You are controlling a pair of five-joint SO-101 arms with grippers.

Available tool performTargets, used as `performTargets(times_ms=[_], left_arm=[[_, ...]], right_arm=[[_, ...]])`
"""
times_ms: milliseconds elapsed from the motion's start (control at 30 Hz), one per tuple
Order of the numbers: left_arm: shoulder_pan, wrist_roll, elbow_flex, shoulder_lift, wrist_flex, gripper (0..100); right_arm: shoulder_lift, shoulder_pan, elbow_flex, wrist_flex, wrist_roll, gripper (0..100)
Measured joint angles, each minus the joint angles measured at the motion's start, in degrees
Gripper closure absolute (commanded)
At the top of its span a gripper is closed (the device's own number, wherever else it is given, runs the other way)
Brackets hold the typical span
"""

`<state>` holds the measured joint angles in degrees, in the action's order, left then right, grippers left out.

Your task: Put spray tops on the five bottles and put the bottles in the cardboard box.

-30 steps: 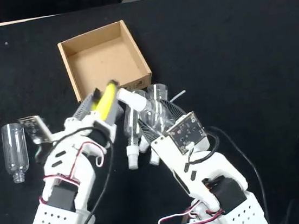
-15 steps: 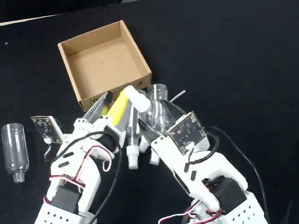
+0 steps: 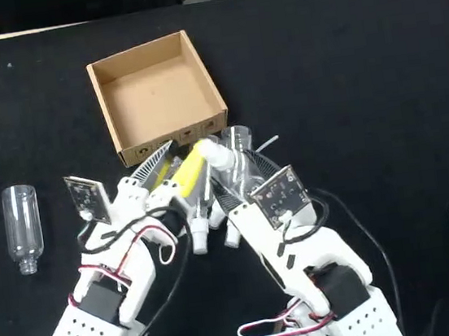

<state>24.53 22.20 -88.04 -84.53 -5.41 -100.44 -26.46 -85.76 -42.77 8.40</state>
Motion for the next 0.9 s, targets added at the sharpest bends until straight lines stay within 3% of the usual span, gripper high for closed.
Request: performTargets(times_ms=[900], left_arm=[[4.5, -7.5, -0.4, -0.2, 0.4, 83]], right_arm=[[0.1, 0.0, -1.1, 0.0, 0.0, 93.1]])
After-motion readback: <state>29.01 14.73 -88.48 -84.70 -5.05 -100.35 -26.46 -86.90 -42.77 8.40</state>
